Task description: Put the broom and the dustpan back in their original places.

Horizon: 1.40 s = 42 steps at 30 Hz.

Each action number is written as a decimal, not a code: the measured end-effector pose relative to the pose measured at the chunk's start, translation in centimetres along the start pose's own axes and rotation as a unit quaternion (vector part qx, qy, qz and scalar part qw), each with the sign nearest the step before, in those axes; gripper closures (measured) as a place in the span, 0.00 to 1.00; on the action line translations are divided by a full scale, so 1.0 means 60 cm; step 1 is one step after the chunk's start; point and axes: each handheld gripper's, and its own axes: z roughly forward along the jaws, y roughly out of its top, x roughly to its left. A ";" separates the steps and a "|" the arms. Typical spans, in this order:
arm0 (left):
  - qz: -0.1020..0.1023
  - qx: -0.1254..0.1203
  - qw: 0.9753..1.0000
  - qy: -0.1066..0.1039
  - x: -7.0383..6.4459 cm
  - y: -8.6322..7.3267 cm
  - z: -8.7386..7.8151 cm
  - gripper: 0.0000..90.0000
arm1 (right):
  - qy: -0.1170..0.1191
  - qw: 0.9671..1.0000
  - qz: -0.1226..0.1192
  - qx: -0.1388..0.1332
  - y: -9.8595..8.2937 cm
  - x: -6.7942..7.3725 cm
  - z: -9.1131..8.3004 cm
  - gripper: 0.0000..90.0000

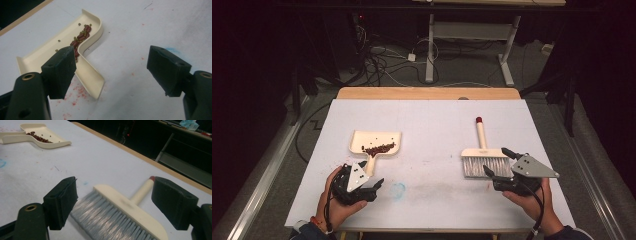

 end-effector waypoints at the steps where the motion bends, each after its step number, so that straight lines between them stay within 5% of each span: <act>1: 0.001 0.000 1.000 0.000 0.000 0.000 0.000 0.26 | 0.001 1.000 0.002 0.001 -0.004 0.001 0.000 0.23; 21: 0.013 0.000 1.000 -0.002 -0.012 0.000 -0.001 0.24 | 0.005 0.999 0.009 0.033 -0.079 0.021 -0.006 0.18; 42: 0.026 0.007 1.000 -0.008 -0.014 0.001 0.005 0.24 | 0.003 1.000 0.008 0.028 -0.073 0.026 -0.013 0.18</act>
